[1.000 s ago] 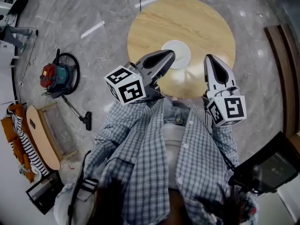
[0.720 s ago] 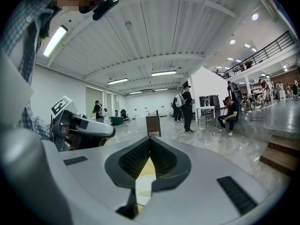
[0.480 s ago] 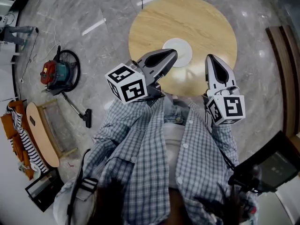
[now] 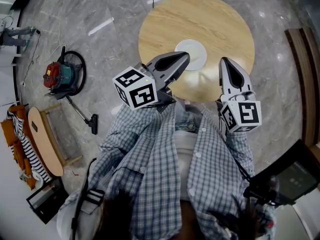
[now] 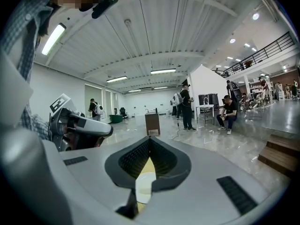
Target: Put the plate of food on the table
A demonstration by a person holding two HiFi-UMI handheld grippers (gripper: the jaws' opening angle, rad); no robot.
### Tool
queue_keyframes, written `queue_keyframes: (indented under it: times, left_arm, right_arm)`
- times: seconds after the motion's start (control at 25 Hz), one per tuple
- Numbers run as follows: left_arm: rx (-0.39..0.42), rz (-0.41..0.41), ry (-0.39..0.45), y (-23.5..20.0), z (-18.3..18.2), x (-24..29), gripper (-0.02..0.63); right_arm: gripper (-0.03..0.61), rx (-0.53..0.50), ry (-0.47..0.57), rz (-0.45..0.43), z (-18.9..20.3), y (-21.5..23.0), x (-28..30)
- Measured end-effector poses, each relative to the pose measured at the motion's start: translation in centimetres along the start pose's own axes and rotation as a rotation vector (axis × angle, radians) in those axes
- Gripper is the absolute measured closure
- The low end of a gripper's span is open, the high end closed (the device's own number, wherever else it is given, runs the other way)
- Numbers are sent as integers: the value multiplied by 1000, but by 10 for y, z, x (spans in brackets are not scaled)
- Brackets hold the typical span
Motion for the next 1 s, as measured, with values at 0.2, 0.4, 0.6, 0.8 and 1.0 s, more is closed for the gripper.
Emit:
queue_keyframes:
  times: [0.2, 0.4, 0.6, 0.8, 1.0]
  left_arm:
    - [-1, 2, -5, -1, 4, 2, 606]
    - [1, 2, -6, -1, 6, 3, 606]
    - [0, 9, -9, 1, 7, 3, 606]
    - [3, 14, -14, 4, 6, 3, 606]
    - [0, 12, -18, 0, 5, 5, 606]
  right_arm:
    - [571, 2, -2, 2, 4, 0, 1]
    - [571, 1, -2, 1, 7, 1, 1]
    - [571, -5, -6, -3, 7, -1, 1]
    - [571, -8, -9, -4, 5, -4, 0]
    - [571, -9, -12, -4, 5, -3, 3]
Point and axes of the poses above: the fingertips, and each gripper's own axes: x forward along the fingers, y to its right, z out of its underside, the point moved 2 cm from there along -x, backward along the fingers, and after that the axes turned 13 degrees about -y, right-handed, at the moved point
